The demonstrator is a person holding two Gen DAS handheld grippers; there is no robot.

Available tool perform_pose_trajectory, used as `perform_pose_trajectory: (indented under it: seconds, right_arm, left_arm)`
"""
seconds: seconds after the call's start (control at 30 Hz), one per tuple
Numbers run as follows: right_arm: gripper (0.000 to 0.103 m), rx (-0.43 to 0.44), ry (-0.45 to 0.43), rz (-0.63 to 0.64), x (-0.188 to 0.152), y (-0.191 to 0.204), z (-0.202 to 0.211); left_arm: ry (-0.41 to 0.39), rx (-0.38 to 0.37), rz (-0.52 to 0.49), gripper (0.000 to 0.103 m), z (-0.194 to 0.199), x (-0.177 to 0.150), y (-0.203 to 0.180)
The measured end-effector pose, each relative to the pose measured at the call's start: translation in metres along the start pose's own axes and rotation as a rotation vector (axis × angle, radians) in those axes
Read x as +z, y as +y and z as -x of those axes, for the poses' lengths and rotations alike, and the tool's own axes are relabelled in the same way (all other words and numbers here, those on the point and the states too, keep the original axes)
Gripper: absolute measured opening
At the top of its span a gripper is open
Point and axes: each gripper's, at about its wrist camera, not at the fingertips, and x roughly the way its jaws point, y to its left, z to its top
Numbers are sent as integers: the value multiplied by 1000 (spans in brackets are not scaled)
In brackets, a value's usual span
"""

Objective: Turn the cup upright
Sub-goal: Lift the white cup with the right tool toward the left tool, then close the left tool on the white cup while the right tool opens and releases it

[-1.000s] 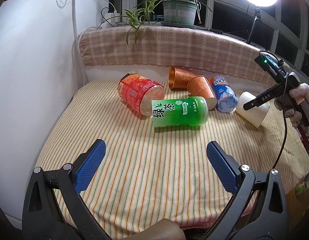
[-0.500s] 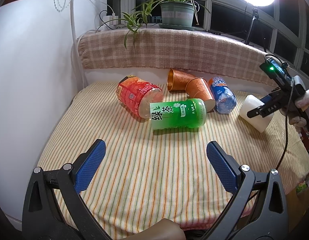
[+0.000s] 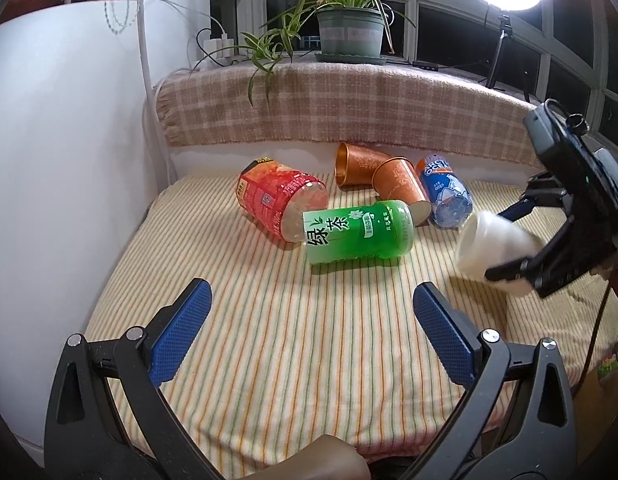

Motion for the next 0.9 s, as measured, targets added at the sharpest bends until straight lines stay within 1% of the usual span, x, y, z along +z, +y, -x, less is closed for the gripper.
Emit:
perform_pose_trajectory:
  seconds: [0.07,0.1,0.23,0.43,0.5,0.6,0.7,0.73,0.77,0.83,0.9]
  right_arm:
    - [76,21,-3,33,4,10,-3]
    - [76,29,-5,40,-2,18,2]
    - [76,47,-2,48,0,34,0]
    - [76,47,-2,30,1,34,-10]
    - [76,48,-4,21,3,34,-15]
    - [76,54,-15,7,2,34,-15]
    - [78,71,-58,-31,1,33,-7]
    - [82,76,-81,-52,0,31,-2]
    - [83,82,-112,-78,-2,29,5]
    - [84,94,-172,-133,-10,25,18]
    - [84,89,-209,-181,-20,23,27]
  left_arm:
    - [-3,1,-8,102,1,1,2]
    - [-2,-2,-14,102,1,2,2]
    - [6,-9,-36,102,-1,3,2]
    - [39,-39,-69,102,-11,1,-4]
    - [82,-71,-78,102,-20,0,-5]
    - [169,-156,-75,102,-35,1,-3]
    - [202,-174,-107,97,-44,2,-7]
    - [205,-178,-128,97,-45,4,-9]
    - [204,-185,-147,97,-45,5,-12]
    - [193,-193,-202,97,-45,8,-19]
    - [182,-210,-271,97,-44,11,-29]
